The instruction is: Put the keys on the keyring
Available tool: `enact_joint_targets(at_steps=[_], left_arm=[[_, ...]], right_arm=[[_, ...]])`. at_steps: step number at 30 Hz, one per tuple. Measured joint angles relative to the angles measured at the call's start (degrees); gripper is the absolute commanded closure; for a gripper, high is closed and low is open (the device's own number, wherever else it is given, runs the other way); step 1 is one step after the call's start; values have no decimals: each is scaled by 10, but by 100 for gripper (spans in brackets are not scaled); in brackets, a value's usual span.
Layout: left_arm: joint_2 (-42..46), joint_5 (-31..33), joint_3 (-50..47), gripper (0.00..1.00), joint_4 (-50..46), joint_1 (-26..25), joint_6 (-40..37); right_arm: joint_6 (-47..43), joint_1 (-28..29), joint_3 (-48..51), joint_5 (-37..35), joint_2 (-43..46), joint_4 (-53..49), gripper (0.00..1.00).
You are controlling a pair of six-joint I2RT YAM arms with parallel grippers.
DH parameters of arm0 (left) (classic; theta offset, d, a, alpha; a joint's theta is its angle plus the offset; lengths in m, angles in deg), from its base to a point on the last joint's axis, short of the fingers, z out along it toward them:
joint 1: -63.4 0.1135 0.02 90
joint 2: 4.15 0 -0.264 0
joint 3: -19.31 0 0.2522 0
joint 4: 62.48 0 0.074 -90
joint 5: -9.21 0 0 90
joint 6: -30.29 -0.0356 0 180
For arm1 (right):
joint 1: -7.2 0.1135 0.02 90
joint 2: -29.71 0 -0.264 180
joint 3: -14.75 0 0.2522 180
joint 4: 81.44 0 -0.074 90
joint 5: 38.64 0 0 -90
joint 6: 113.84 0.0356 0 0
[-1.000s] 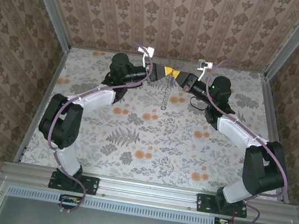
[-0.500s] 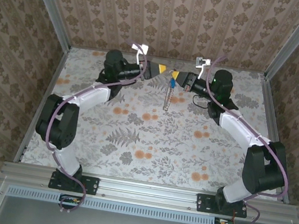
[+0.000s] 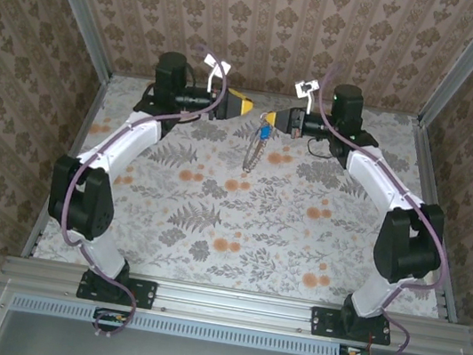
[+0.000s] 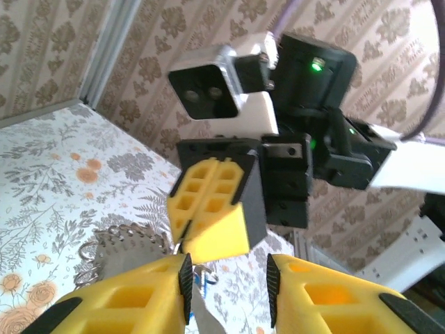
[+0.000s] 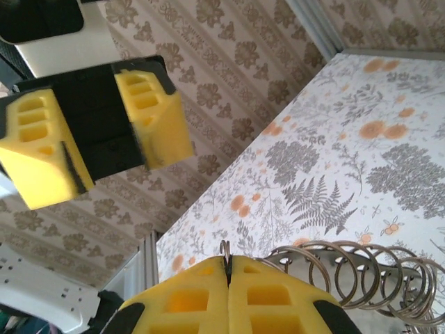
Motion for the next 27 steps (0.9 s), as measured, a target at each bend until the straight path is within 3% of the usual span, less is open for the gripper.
enact_joint_targets(at_steps=[8,27], left_arm=[[-30,-38,47,70,-121,0,-82],[-90,-53,93,71,-178,-24,-111]], right_arm=[[-17,-2,-17,34,-18,-36,100],[-18,-4,-17,47,-19,-40,100]])
